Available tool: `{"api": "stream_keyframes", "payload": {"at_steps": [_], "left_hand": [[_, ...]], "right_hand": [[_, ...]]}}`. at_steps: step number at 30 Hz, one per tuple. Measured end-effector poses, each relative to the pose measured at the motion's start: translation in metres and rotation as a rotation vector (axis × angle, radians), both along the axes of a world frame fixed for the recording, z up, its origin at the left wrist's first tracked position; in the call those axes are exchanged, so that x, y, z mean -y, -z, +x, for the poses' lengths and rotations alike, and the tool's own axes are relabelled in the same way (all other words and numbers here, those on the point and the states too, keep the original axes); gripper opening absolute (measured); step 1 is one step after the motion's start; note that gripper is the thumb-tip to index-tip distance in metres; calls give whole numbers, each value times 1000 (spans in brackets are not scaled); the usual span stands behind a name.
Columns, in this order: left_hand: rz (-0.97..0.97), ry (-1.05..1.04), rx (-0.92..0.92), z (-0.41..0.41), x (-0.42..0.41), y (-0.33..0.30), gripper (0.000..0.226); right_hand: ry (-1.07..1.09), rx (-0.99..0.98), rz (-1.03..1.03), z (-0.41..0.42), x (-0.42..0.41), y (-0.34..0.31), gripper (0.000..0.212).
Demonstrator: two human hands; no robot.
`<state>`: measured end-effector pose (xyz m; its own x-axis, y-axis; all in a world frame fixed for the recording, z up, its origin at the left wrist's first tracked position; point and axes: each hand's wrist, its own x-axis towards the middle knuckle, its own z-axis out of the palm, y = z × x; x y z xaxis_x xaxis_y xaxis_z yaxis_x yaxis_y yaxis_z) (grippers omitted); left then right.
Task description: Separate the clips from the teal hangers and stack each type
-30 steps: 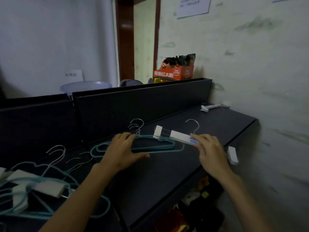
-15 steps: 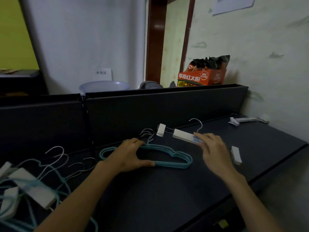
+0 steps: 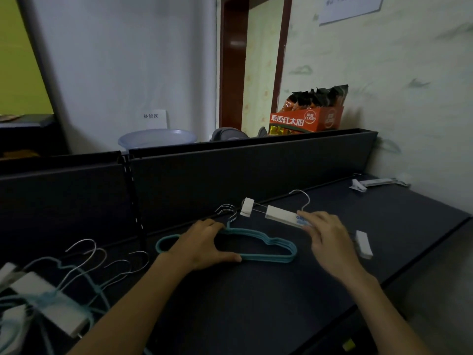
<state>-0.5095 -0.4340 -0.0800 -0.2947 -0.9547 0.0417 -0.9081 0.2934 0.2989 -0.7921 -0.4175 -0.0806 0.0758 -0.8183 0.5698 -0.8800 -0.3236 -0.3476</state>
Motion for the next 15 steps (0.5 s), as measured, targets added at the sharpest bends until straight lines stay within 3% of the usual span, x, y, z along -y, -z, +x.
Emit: {"api": "stream_keyframes", "payload": {"at_steps": [15], "left_hand": [[-179, 36, 164, -15, -11, 0, 89]], "right_hand": [[168, -12, -82, -3, -85, 7, 36]]}}
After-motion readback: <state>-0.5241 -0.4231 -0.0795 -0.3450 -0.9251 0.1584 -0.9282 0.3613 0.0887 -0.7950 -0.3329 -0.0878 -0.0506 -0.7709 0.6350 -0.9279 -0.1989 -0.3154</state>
